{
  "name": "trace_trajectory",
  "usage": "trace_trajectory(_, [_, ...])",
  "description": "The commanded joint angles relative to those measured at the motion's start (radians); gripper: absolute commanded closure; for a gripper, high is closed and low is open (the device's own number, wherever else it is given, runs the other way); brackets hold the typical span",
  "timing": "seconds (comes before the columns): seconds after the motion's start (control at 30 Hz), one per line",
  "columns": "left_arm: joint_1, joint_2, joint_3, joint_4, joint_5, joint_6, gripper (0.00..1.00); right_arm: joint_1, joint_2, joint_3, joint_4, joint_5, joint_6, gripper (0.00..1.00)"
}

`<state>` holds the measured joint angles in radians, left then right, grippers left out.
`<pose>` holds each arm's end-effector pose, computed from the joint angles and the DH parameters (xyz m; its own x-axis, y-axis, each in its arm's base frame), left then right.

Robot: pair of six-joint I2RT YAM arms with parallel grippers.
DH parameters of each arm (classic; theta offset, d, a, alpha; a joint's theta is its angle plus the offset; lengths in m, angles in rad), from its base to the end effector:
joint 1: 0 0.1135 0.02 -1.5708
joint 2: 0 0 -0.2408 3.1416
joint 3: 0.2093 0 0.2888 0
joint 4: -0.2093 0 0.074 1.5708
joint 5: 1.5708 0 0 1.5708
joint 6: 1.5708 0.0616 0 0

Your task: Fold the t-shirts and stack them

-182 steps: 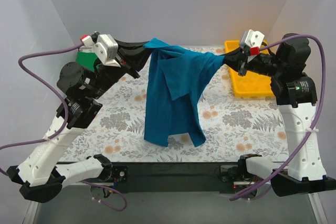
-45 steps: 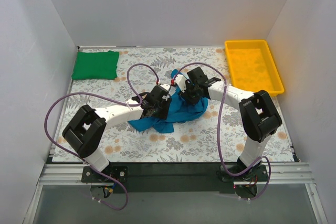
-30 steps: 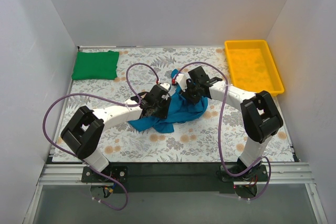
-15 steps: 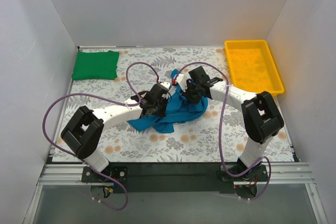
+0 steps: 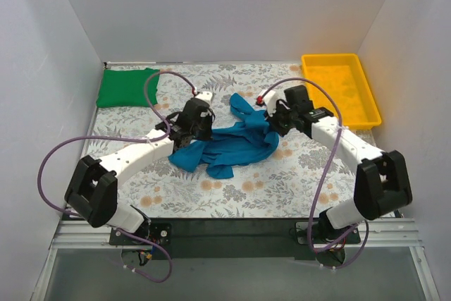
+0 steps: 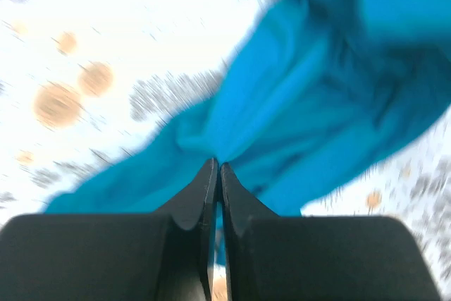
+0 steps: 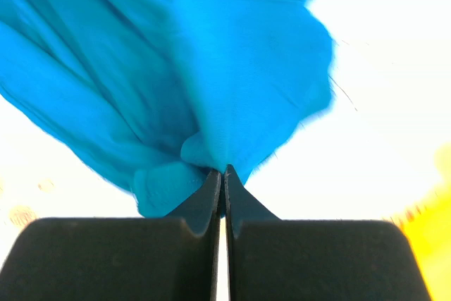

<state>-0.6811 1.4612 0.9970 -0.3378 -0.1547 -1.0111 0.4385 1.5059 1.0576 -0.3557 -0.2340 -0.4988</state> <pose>0.2910 -0.2236 0.1831 -0.7531 -0.4674 -0.4630 -0.1870 0.8269 -0.5304 0.3361 0.1734 0.1890 -0.3053 -0.6571 -0.6892 -0.8025 0.5672 -0.1853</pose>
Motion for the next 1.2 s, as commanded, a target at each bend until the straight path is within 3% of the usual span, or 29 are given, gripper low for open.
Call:
trace_trajectory(0.0, [0.115,-0.024,0.101,0.016,-0.01,0.034,1.0,-0.11,-0.125,-0.074,0.004,-0.065,0.009,0.99])
trace_trajectory(0.27, [0.327,0.275,0.406,0.013,0.102,0.043,1.0,-0.313,-0.346,-0.274,-0.021,-0.011,-0.003,0.99])
trace_trajectory(0.4, [0.38,0.439,0.551,-0.039,0.106,0.023,1.0,-0.336,-0.423,-0.338,-0.066,-0.002,-0.023,0.99])
trace_trajectory(0.6, [0.456,0.546,0.681,-0.073,0.101,-0.012,1.0,-0.354,-0.507,-0.407,-0.134,0.038,-0.087,0.99])
trace_trajectory(0.7, [0.469,0.617,0.779,-0.115,0.191,-0.017,1.0,-0.354,-0.52,-0.426,-0.187,0.007,-0.116,0.99])
trace_trajectory(0.73, [0.471,0.623,0.792,-0.115,0.236,-0.014,0.92,-0.356,-0.52,-0.426,-0.201,-0.005,-0.135,0.97])
trace_trajectory(0.77, [0.468,0.62,0.795,-0.115,0.271,-0.012,0.68,-0.357,-0.523,-0.424,-0.221,-0.017,-0.141,0.87])
trace_trajectory(0.8, [0.466,0.592,0.786,-0.106,0.33,-0.003,0.56,-0.357,-0.538,-0.423,-0.22,-0.018,-0.145,0.66])
trace_trajectory(0.87, [0.457,0.526,0.706,-0.083,0.356,0.019,0.36,-0.359,-0.556,-0.394,-0.232,-0.031,-0.153,0.5])
trace_trajectory(0.9, [0.453,0.433,0.665,-0.055,0.359,0.047,0.35,-0.359,-0.576,-0.38,-0.236,-0.043,-0.171,0.39])
trace_trajectory(1.0, [0.439,0.212,0.489,-0.024,0.383,0.074,0.32,-0.359,-0.59,-0.322,-0.238,-0.082,-0.208,0.25])
trace_trajectory(1.03, [0.433,0.161,0.447,-0.029,0.426,0.075,0.32,-0.359,-0.586,-0.309,-0.244,-0.12,-0.219,0.24])
trace_trajectory(1.07, [0.363,0.024,0.299,-0.065,0.44,0.059,0.32,-0.359,-0.557,-0.283,-0.247,-0.218,-0.259,0.23])
trace_trajectory(1.1, [0.362,-0.016,0.298,-0.079,0.44,0.059,0.32,-0.359,-0.556,-0.283,-0.247,-0.218,-0.259,0.23])
trace_trajectory(1.13, [0.327,-0.051,0.188,-0.092,0.413,0.031,0.32,-0.36,-0.521,-0.275,-0.247,-0.252,-0.271,0.23])
trace_trajectory(1.17, [0.249,-0.083,0.139,-0.099,0.396,0.008,0.32,-0.36,-0.498,-0.271,-0.247,-0.327,-0.273,0.24])
